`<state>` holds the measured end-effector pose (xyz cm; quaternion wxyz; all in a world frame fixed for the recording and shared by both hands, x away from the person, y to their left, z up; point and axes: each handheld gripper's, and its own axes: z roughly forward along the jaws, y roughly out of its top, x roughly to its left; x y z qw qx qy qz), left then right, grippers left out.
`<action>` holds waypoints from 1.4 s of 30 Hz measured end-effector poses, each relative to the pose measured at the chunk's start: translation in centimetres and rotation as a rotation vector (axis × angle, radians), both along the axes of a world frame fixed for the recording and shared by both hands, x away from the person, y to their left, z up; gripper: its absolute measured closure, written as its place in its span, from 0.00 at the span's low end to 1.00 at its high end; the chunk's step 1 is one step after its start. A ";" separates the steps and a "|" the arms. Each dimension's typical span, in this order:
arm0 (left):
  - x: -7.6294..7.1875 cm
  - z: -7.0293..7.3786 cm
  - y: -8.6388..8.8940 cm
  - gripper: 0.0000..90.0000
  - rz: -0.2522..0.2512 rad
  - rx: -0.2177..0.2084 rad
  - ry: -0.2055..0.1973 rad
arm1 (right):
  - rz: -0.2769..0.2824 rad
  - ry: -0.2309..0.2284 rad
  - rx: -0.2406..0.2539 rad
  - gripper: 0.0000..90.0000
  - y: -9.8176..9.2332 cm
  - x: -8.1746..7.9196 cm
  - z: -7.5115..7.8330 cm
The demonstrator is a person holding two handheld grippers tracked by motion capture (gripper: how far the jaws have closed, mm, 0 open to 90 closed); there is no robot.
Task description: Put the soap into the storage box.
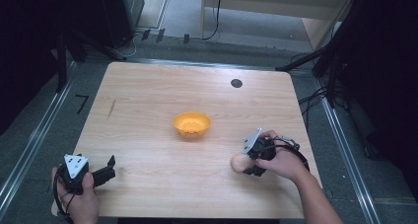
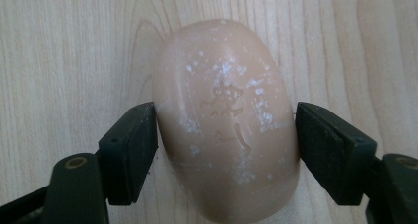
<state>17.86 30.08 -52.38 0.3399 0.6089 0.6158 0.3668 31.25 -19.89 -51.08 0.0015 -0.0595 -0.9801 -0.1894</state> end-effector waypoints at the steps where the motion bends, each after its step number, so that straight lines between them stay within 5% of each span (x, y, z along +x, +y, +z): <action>1: 0.0 0.0 0.0 0.00 -0.001 0.001 -0.003 | 0.007 -0.003 -0.005 0.31 0.0 0.1 -0.2; 21: 0.0 0.0 0.1 0.00 0.002 -0.014 -0.006 | 0.010 -0.016 -0.044 0.34 0.4 -0.5 -0.1; 29: 0.0 0.0 0.0 0.00 0.003 -0.010 -0.006 | -0.015 -0.008 0.007 0.36 0.1 -0.3 0.9; 42: -0.1 0.0 0.1 0.00 0.005 -0.012 -0.007 | -0.061 0.007 0.020 0.37 0.2 0.4 1.8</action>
